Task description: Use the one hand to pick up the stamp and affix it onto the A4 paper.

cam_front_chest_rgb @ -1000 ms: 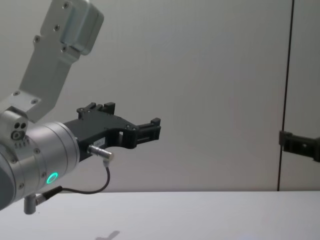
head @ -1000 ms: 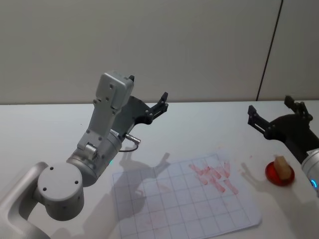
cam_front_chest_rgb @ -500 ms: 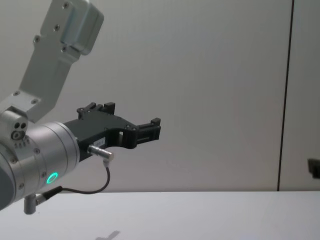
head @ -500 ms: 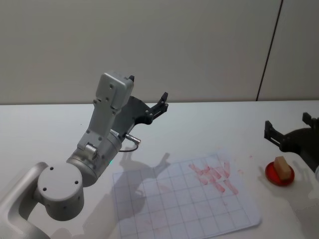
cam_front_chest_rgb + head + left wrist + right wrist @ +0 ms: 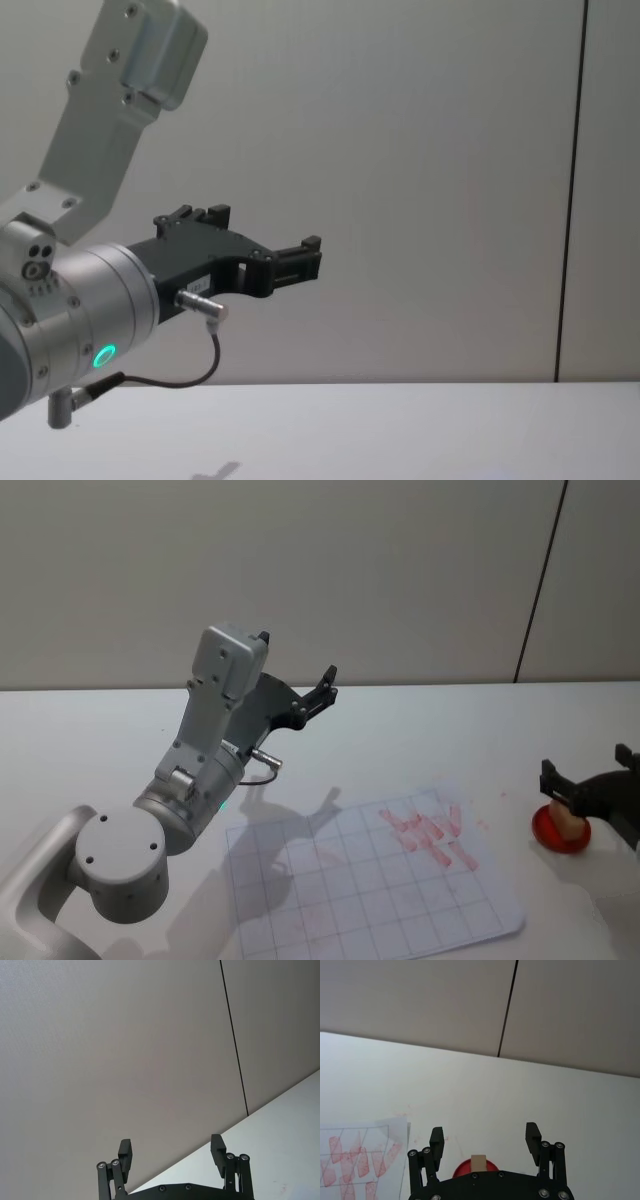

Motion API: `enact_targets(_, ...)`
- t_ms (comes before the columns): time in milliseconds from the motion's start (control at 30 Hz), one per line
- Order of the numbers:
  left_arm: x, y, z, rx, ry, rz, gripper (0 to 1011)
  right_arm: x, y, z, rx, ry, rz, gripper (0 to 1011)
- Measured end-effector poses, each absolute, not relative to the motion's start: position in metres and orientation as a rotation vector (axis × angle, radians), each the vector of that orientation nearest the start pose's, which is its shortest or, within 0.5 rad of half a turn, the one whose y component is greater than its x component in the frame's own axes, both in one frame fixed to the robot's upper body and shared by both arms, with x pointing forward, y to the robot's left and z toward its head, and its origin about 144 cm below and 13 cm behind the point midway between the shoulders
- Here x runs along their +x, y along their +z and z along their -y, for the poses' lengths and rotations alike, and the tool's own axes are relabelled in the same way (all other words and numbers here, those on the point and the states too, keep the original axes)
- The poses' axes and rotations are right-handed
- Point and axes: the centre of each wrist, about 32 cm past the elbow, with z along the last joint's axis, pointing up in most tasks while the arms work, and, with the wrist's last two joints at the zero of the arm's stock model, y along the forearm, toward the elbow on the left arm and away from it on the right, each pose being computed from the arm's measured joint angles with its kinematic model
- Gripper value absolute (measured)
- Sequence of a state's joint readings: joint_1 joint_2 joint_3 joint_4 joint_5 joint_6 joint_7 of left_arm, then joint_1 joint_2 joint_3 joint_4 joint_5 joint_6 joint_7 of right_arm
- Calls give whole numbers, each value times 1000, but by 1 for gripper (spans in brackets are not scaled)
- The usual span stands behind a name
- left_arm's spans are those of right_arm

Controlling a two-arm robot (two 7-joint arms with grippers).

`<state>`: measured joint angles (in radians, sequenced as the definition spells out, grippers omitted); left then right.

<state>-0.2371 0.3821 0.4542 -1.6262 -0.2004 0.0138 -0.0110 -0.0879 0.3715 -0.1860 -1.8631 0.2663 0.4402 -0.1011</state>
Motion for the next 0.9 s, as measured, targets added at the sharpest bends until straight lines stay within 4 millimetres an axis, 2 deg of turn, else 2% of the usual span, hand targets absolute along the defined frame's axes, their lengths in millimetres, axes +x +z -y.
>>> enact_targets(700,492,1204,-198,61,1124,268,1001,434,1172,249,-451,-1400,-200,1001)
enact_targets(900,492,1204,-198,61,1124,268,1001,436,1167,248,-472,-1385,-216,887)
